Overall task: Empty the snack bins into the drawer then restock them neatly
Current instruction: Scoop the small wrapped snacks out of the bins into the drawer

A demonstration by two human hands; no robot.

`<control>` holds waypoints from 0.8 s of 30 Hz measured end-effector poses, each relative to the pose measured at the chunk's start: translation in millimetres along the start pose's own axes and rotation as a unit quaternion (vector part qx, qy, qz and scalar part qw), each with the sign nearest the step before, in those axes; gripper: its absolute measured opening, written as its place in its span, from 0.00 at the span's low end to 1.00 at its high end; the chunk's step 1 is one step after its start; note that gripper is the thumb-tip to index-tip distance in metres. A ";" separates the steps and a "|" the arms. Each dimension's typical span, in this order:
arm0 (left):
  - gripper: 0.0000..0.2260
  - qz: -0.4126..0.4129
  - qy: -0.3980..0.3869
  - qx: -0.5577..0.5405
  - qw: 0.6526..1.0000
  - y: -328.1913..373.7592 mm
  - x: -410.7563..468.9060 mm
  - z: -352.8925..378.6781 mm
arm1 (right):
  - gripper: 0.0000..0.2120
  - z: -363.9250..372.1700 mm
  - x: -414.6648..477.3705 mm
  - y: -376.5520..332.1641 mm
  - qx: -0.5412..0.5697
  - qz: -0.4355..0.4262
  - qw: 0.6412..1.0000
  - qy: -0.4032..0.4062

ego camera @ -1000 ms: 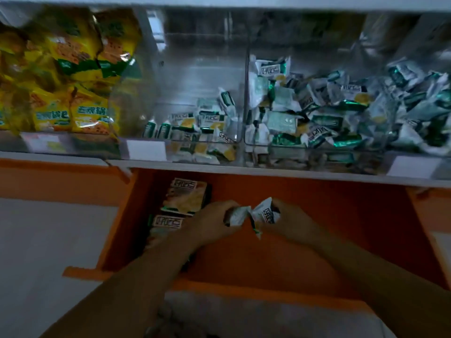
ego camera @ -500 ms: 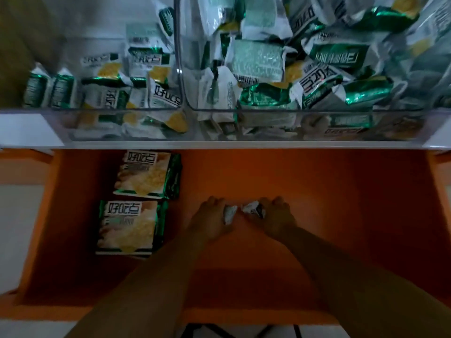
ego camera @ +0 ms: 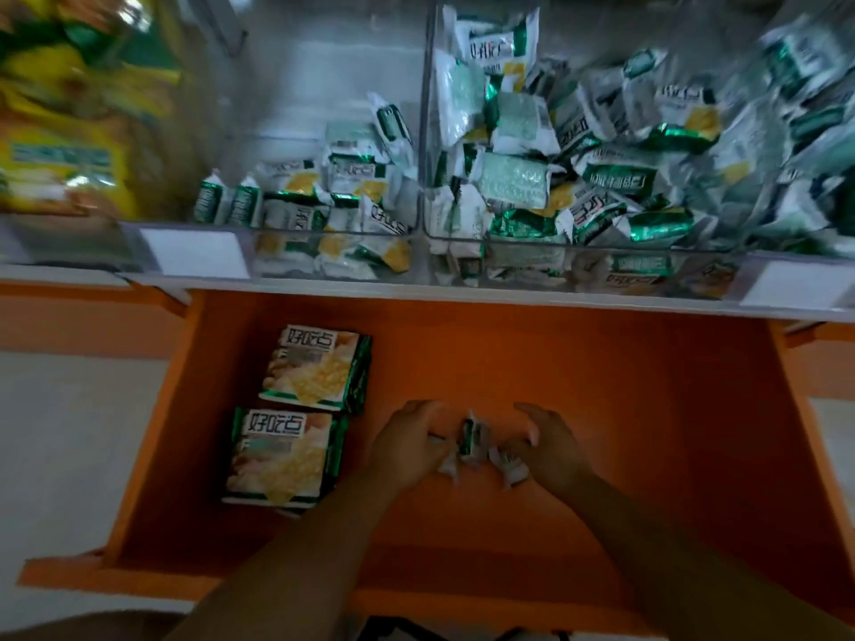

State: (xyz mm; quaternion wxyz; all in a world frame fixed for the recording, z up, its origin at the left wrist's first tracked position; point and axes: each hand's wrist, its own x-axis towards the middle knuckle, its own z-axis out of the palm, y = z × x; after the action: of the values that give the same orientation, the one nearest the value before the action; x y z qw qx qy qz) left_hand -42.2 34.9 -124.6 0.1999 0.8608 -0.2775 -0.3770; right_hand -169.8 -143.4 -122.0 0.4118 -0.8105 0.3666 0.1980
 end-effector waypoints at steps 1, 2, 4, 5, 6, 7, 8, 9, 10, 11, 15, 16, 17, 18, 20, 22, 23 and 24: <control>0.26 0.007 0.028 -0.014 0.999 0.6 -10.9 -4.3 | 0.24 -0.1 -12.3 -2.8 0.003 -0.009 1.000 0.009; 0.24 0.012 0.055 -0.033 0.998 1.8 -21.1 -9.0 | 0.22 -0.3 -25.8 -7.4 0.005 -0.022 1.000 0.017; 0.21 0.027 0.112 -0.066 0.991 9.2 -40.7 -26.3 | 0.20 -0.7 -44.7 -18.9 -0.006 -0.052 0.998 0.035; 0.20 0.044 0.153 -0.069 0.985 15.3 -49.3 -39.9 | 0.20 -3.0 -52.2 -31.3 -0.011 -0.068 0.997 0.042; 0.18 0.069 0.200 -0.068 0.975 22.5 -57.3 -56.4 | 0.20 -7.9 -59.1 -48.8 -0.013 -0.093 0.994 0.049; 0.16 0.098 0.249 -0.067 0.961 31.4 -65.8 -76.2 | 0.20 -14.5 -65.4 -69.9 -0.017 -0.125 0.990 0.062; 0.15 0.127 0.297 -0.068 0.944 40.1 -74.1 -98.3 | 0.19 -22.5 -70.8 -92.6 -0.018 -0.167 0.983 0.079; 0.14 0.152 0.338 -0.069 0.926 48.0 -82.6 -122.7 | 0.17 -32.8 -77.5 -118.3 -0.012 -0.216 0.972 0.097; 0.13 0.175 0.374 -0.067 0.908 54.1 -90.4 -149.4 | 0.14 -45.0 -86.3 -147.4 0.000 -0.267 0.957 0.110; 0.12 0.197 0.409 -0.060 0.889 57.7 -96.3 -176.7 | 0.11 -58.3 -95.5 -177.8 0.009 -0.314 0.941 0.122; 0.14 0.208 0.445 0.013 0.871 47.1 -89.1 -277.2 | 0.09 -111.8 -100.1 -292.7 -0.067 -0.431 0.894 0.105; 0.16 0.180 0.409 0.033 0.894 39.9 -80.2 -297.4 | 0.11 -123.5 -87.9 -318.2 -0.109 -0.428 0.894 0.075; 0.19 0.149 0.363 0.062 0.918 32.5 -71.0 -314.5 | 0.12 -132.2 -72.7 -341.2 -0.162 -0.410 0.897 0.037; 0.22 0.124 0.312 0.100 0.937 25.9 -62.0 -327.6 | 0.13 -138.3 -55.3 -360.9 -0.225 -0.386 0.895 -0.001; 0.27 0.092 0.211 0.165 0.959 18.3 -48.3 -342.4 | 0.17 -139.3 -19.5 -386.6 -0.340 -0.313 0.882 -0.087; 0.29 0.062 0.147 0.206 0.965 16.5 -37.4 -346.9 | 0.23 -130.6 3.0 -396.6 -0.411 -0.236 0.866 -0.158; 0.30 0.049 0.130 0.210 0.968 15.4 -32.0 -346.8 | 0.26 -125.1 10.4 -397.0 -0.433 -0.200 0.860 -0.181; 0.31 0.041 0.120 0.206 0.970 14.1 -27.7 -345.9 | 0.29 -119.9 16.9 -395.3 -0.448 -0.174 0.855 -0.193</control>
State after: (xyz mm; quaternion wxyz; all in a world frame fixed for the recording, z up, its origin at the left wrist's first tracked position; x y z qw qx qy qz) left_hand 200.5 88.1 118.0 0.0653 0.9105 -0.3578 -0.1969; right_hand 142.8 -93.1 143.8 0.0941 -0.9035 0.0045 0.4180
